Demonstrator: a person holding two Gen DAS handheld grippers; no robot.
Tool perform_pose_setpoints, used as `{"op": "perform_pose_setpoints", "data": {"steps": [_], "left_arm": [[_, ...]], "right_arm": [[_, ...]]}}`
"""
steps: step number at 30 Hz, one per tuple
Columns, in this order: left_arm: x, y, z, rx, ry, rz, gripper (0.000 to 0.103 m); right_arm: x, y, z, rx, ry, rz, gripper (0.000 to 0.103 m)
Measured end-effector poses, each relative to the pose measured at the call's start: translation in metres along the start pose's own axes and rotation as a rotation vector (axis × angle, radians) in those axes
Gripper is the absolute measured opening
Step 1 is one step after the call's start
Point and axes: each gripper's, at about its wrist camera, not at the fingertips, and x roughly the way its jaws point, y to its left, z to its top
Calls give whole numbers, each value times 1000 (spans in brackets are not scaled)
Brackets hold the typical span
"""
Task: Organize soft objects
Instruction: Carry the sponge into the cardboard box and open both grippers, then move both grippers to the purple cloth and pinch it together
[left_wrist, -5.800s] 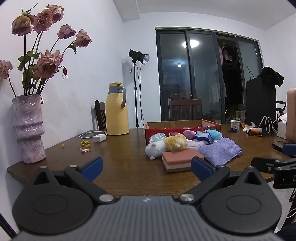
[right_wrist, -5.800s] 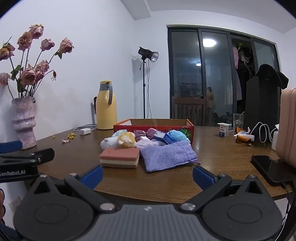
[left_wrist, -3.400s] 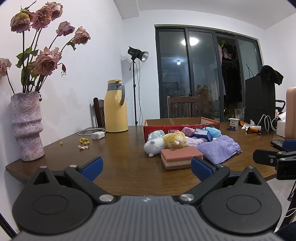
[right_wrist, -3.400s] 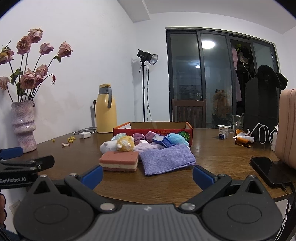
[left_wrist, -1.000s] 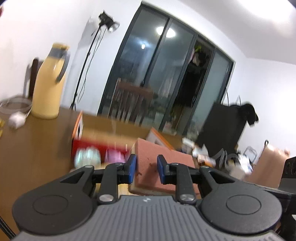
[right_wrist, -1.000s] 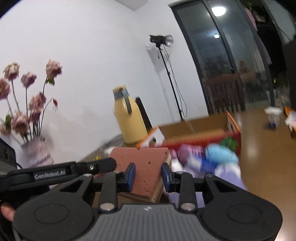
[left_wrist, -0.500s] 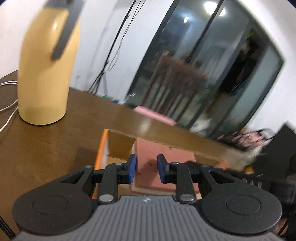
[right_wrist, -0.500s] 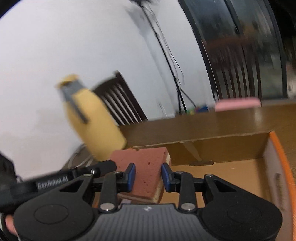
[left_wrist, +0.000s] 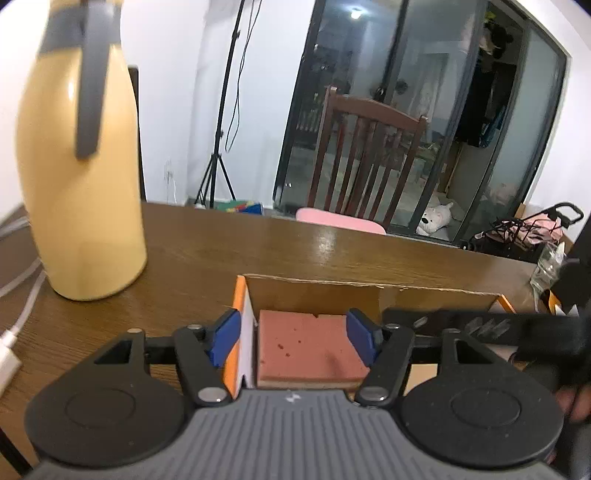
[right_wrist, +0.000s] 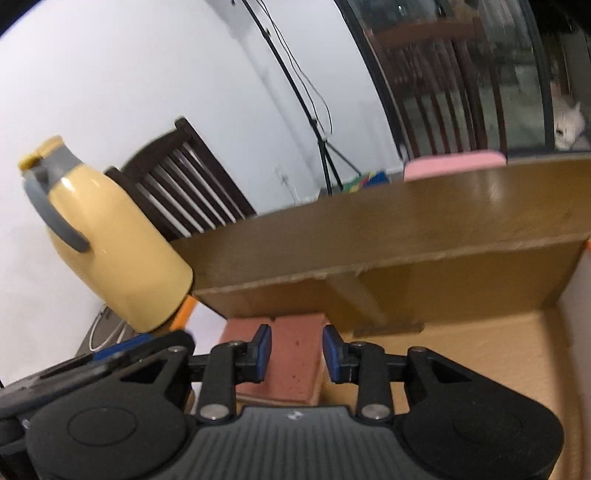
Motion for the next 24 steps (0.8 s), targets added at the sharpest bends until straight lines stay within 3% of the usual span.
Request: {"op": "perform_pose_setpoints", "data": {"steps": [2, 5, 8, 9, 12, 13, 19, 24], "left_arm": [[-22, -3, -2, 29, -18, 16, 67], [-64, -4, -10, 63, -72, 27, 78], [-112, -8, -20, 104, -131, 41, 81], [-129, -8, -25, 108, -154, 42, 84], [-173, -15, -48, 120, -229, 55, 87], [-186, -18, -57, 129, -249, 64, 88], [-269, -41, -131, 213, -370, 61, 98], [-321, -54, -199, 218, -431, 74, 102]], "right_arm": [[-29, -3, 4, 12, -25, 15, 38], [-80, -6, 2, 24, -55, 47, 43], [-139, 1, -12, -51, -93, 20, 48], [-156, 3, -20, -77, -109, 8, 55], [-205, 12, -48, -165, -184, -38, 80], [-221, 15, -60, -191, -213, -59, 83], [-299, 35, -141, -337, -375, -132, 97], [-335, 40, -218, -403, -421, -138, 102]]}}
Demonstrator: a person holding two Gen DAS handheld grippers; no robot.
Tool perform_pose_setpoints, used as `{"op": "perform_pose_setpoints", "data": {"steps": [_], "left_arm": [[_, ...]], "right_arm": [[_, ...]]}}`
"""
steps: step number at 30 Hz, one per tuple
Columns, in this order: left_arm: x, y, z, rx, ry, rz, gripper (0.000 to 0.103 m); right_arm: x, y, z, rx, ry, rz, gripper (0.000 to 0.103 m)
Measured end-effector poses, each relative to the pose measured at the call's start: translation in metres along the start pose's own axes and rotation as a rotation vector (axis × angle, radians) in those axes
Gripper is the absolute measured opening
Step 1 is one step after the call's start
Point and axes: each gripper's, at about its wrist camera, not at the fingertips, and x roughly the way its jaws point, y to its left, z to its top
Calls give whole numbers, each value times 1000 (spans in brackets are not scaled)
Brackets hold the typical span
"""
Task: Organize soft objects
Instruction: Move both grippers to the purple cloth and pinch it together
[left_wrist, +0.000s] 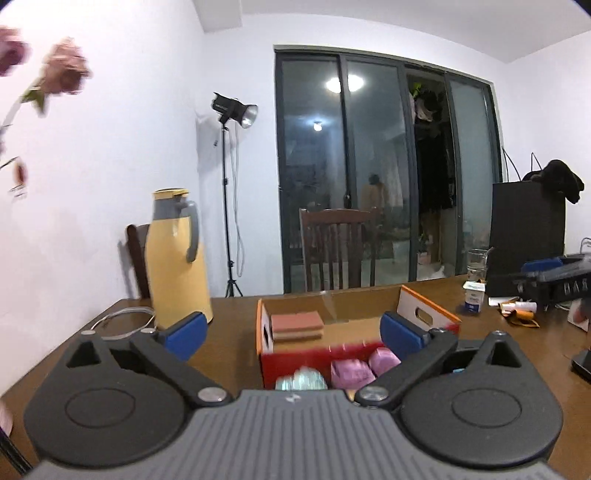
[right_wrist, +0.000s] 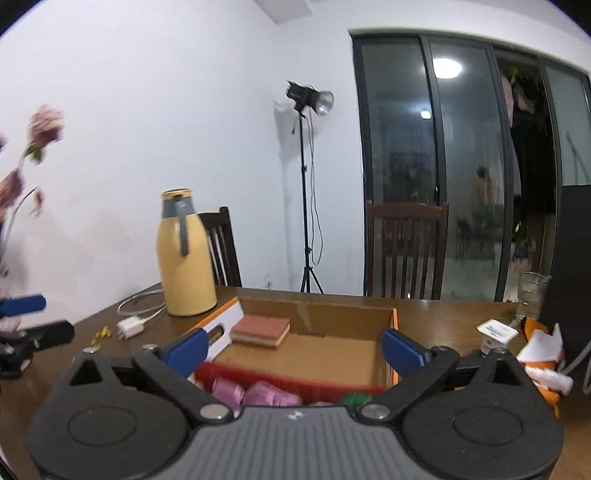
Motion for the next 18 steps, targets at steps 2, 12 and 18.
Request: {"op": "perform_pose_setpoints", "data": {"steps": [2, 12, 18], "left_arm": [[-22, -2, -17, -16, 0, 39, 102], [-102, -1, -85, -15, 23, 12, 103], [-98, -12, -87, -22, 34, -49, 103]], "right_arm": [[-23, 11, -23, -16, -2, -15, 102], [-129, 58, -120, 72, -5, 5, 103], [-131, 72, -138, -9, -3, -24, 103]]}}
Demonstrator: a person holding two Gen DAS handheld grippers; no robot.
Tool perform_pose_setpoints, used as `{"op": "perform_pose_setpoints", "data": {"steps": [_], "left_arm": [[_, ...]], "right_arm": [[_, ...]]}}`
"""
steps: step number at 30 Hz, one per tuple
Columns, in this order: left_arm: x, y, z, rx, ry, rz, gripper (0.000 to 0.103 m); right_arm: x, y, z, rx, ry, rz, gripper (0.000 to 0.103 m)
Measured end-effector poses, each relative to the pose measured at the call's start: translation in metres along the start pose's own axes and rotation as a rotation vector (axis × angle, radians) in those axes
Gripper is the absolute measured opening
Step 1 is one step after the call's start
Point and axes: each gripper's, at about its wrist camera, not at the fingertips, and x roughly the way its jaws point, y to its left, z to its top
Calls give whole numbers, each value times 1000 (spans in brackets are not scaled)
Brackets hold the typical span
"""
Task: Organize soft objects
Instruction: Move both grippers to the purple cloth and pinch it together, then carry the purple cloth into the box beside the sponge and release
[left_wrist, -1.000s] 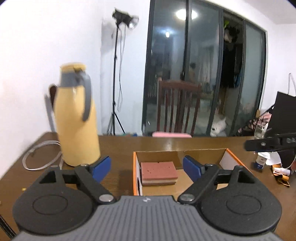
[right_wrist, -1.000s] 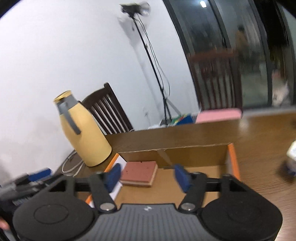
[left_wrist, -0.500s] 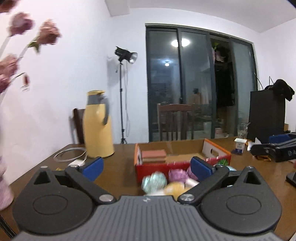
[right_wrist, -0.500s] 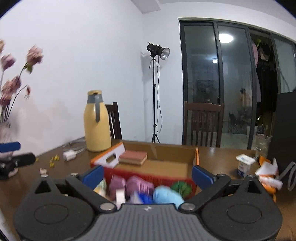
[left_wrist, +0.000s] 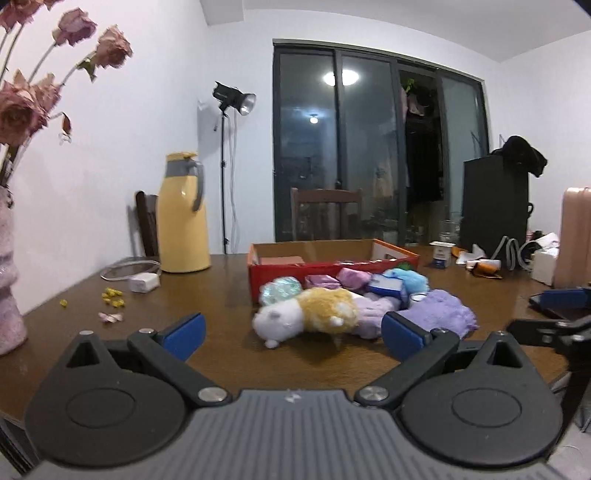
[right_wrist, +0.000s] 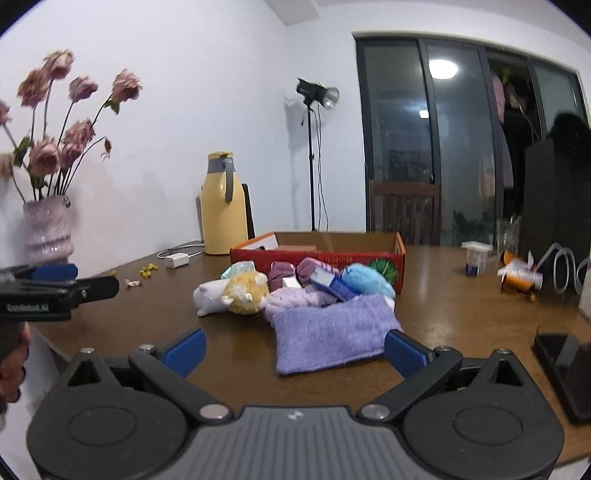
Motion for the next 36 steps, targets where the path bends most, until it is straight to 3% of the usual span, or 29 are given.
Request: {"op": "perform_pose_setpoints", "data": {"steps": [4, 9, 12, 14, 16, 18, 22, 23, 25, 26, 28, 36], "left_arm": [[14, -11, -13, 4, 54, -17, 103], [58, -38, -18, -32, 150, -128, 103], [91, -53, -18, -84, 201, -183, 101], [115, -62, -17, -113, 237, -220, 92], [136, -70, -16, -130, 285, -240, 73], [157, -74, -15, -152, 333, -280, 65], [185, -74, -17, -210, 406, -330, 40], [188, -73, -18, -226, 416, -347, 37], [187, -71, -19, -245, 423, -368, 27], [184, -70, -19, -245, 424, -366, 25], [174, -69, -18, -236, 414, -356, 20], [100, -54, -30, -164, 403, -333, 15]], "right_arm": [[19, -7, -3, -2, 29, -42, 101], [49, -35, -7, 82, 69, -109, 98], [72, -58, -1, 114, 101, -96, 96], [94, -72, 5, 128, 117, -79, 92], [117, -86, 9, 158, 137, -40, 76], [139, -101, 11, 223, 164, -8, 68], [172, -120, 11, 337, 237, -3, 62], [177, -120, 11, 342, 255, 2, 60], [180, -114, 9, 319, 290, 13, 42], [178, -110, 8, 300, 296, 15, 40], [169, -96, 4, 251, 300, 38, 21], [100, -43, -17, 129, 293, 49, 13]]}}
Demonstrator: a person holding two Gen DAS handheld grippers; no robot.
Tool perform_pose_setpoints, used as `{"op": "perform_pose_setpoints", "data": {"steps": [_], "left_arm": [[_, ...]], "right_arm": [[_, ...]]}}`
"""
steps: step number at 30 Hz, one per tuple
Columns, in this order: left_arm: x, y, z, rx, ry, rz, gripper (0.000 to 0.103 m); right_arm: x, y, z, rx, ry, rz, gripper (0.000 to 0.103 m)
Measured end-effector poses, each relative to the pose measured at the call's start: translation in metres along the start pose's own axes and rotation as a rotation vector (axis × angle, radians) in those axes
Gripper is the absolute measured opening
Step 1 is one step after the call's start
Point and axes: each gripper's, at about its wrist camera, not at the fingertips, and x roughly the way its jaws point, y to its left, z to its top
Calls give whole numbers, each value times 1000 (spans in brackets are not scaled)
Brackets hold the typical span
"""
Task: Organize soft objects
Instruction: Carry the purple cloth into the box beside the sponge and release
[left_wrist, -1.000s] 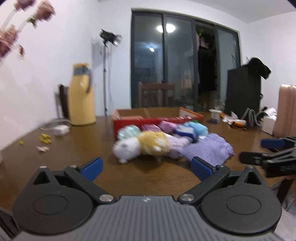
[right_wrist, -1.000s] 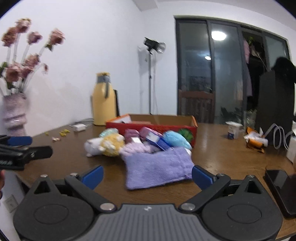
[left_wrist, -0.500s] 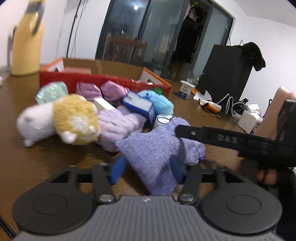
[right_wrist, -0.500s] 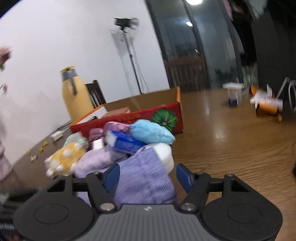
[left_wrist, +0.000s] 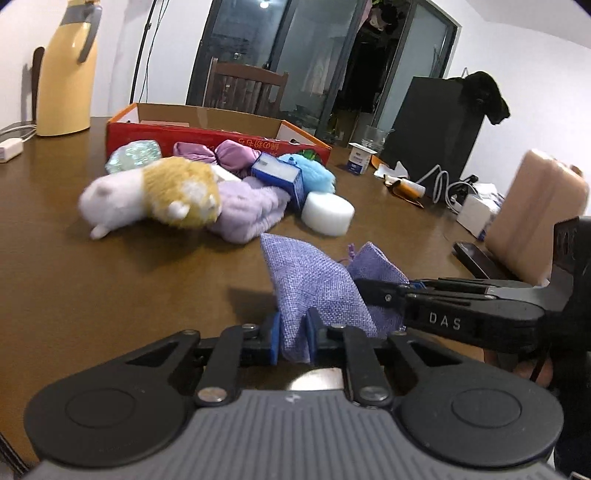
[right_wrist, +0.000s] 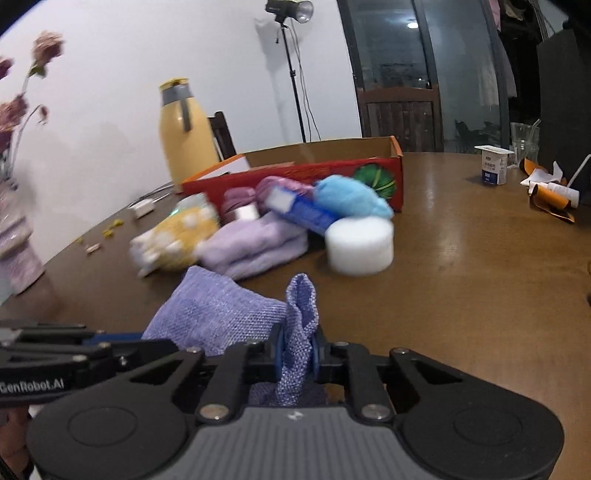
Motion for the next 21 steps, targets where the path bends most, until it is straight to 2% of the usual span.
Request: {"op": "perform_pose_setpoints", "data": {"steps": [6, 12, 17, 21], "left_arm": [[-34, -10, -18, 9, -23, -6, 13], [-49, -20, -15, 42, -54, -13, 10], [-49, -15, 20, 20, -88, -73, 9], [-37, -11, 71, 70, -161, -98, 9]], "right_arm": [[-39, 26, -14, -33, -40, -13, 12], [-58, 31, -10, -44, -87, -12, 12], [-59, 28, 15, -66, -122, -24, 12], [-47, 18, 63, -114, -174, -29, 12]]}}
